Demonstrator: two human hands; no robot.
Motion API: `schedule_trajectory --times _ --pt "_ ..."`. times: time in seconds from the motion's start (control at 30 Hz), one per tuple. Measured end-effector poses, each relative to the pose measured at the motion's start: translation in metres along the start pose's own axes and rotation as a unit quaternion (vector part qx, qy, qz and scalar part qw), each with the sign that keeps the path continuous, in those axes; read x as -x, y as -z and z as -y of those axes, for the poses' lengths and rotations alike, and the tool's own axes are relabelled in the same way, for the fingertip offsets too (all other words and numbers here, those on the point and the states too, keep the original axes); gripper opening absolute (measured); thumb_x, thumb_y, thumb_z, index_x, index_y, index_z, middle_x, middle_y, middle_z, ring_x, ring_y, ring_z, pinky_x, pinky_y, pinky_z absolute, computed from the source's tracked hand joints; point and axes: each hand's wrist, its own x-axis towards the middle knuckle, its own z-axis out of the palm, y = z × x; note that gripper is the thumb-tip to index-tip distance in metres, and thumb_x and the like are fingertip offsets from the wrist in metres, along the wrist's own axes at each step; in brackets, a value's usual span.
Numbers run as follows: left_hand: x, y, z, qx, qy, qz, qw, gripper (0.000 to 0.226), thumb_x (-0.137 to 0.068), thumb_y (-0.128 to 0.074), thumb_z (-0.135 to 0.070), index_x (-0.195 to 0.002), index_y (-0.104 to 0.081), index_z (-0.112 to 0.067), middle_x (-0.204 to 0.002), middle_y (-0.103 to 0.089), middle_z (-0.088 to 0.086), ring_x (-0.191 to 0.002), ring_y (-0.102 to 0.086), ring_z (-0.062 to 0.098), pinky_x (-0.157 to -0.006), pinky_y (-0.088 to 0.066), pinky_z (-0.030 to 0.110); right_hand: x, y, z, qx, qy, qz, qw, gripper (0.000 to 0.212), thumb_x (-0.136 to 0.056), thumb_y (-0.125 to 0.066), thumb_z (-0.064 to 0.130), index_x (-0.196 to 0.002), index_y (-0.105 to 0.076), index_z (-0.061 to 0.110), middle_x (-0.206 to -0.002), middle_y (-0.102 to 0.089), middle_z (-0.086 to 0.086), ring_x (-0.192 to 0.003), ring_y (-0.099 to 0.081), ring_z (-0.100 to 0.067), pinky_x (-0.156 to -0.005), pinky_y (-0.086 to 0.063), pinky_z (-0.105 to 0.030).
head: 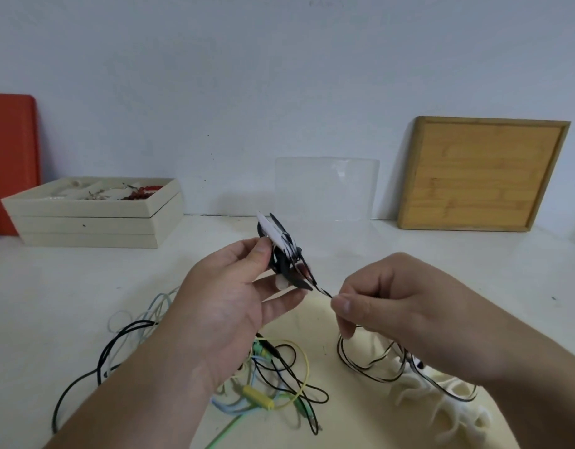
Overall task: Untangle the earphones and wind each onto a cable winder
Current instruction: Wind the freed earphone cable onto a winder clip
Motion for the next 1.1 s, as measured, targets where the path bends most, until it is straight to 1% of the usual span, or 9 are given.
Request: schedule_trajectory --times 0.23,0.37,0.47,0.57,0.67,0.8,0.9,1.0,1.1 --pt "0.0 0.001 0.012 -0.193 -0.081 -0.009 0.978 0.014 -0.099 -0.057 -0.016 -0.097 -0.071 -0.014 -0.091 -0.073 0.016 -0.072 -0.068 0.018 -0.067 -0.06 0.034 0.0 -0.005 0.0 -0.048 0.046 0.023 0.998 0.03 -0.087 -0.06 0.042 -0.08 -0.074 0.017 -0.054 -0.03 0.002 -0.05 -0.024 -0.017 -0.046 -0.021 -0.024" --pt "0.003 -0.001 0.014 -0.275 -0.094 0.046 0.956 0.014 -0.098 -0.059 -0.014 -0.095 -0.071 -0.021 -0.093 -0.076 0.002 -0.078 -0.073 0.019 -0.076 -0.061 0.044 0.0 0.0 -0.004 -0.123 0.079 -0.056 0.988 0.024 -0.083 -0.067 0.034 -0.078 -0.073 0.011 -0.054 -0.034 -0.002 -0.052 -0.024 -0.022 -0.048 -0.019 -0.033" --pt "0.006 -0.004 0.012 -0.297 -0.078 0.083 0.948 0.012 -0.097 -0.061 -0.015 -0.096 -0.071 -0.022 -0.092 -0.075 0.001 -0.076 -0.072 0.017 -0.073 -0.061 0.038 -0.001 0.008 -0.01 -0.174 0.101 -0.109 0.973 0.029 -0.069 -0.076 0.037 -0.075 -0.072 0.009 -0.049 -0.034 -0.005 -0.049 -0.022 -0.021 -0.048 -0.016 -0.034" --pt "0.008 -0.004 0.01 -0.298 -0.059 0.109 0.947 0.014 -0.096 -0.06 -0.014 -0.096 -0.072 -0.023 -0.093 -0.075 0.001 -0.077 -0.072 0.019 -0.072 -0.061 0.038 0.0 0.014 -0.012 -0.203 0.114 -0.117 0.966 0.051 -0.057 -0.085 0.053 -0.075 -0.072 0.007 -0.048 -0.036 -0.007 -0.047 -0.026 -0.022 -0.047 -0.019 -0.033" --pt "0.011 -0.005 0.008 -0.295 -0.04 0.156 0.942 0.017 -0.095 -0.061 -0.013 -0.094 -0.074 -0.025 -0.09 -0.075 0.0 -0.074 -0.07 0.017 -0.074 -0.06 0.045 -0.001 0.013 -0.013 -0.191 0.111 -0.174 0.96 0.038 -0.056 -0.084 0.043 -0.071 -0.071 0.01 -0.049 -0.044 -0.005 -0.048 -0.035 -0.02 -0.048 -0.028 -0.028" --pt "0.012 -0.007 0.007 -0.277 -0.024 0.175 0.945 0.016 -0.093 -0.062 -0.014 -0.095 -0.074 -0.024 -0.09 -0.075 0.003 -0.074 -0.069 0.019 -0.073 -0.059 0.044 -0.006 0.012 -0.02 -0.158 0.087 -0.249 0.952 0.034 -0.062 -0.077 0.048 -0.071 -0.072 0.015 -0.052 -0.047 -0.005 -0.052 -0.036 -0.022 -0.052 -0.029 -0.033" --pt "0.011 -0.007 0.008 -0.275 -0.026 0.135 0.952 0.015 -0.095 -0.062 -0.013 -0.094 -0.074 -0.021 -0.091 -0.075 0.004 -0.074 -0.071 0.021 -0.069 -0.059 0.038 -0.005 0.012 -0.019 -0.223 0.122 -0.21 0.944 0.039 -0.059 -0.086 0.048 -0.071 -0.071 0.014 -0.053 -0.046 0.001 -0.051 -0.036 -0.016 -0.051 -0.03 -0.03" --pt "0.008 -0.005 0.011 -0.252 -0.016 0.063 0.966 0.013 -0.096 -0.06 -0.012 -0.094 -0.073 -0.015 -0.081 -0.074 0.002 -0.062 -0.066 0.013 -0.06 -0.056 0.027 0.0 0.013 -0.014 -0.247 0.169 -0.093 0.95 0.037 -0.064 -0.087 0.046 -0.072 -0.073 0.012 -0.055 -0.049 -0.001 -0.05 -0.037 -0.013 -0.049 -0.03 -0.024" --pt "0.005 -0.004 0.012 -0.243 -0.011 0.034 0.969 0.015 -0.098 -0.058 -0.016 -0.095 -0.073 -0.016 -0.076 -0.073 -0.001 -0.058 -0.063 0.008 -0.06 -0.054 0.025 0.004 0.012 -0.01 -0.225 0.17 0.022 0.959 0.025 -0.071 -0.086 0.036 -0.072 -0.075 0.013 -0.058 -0.055 -0.002 -0.052 -0.044 -0.012 -0.052 -0.035 -0.022"
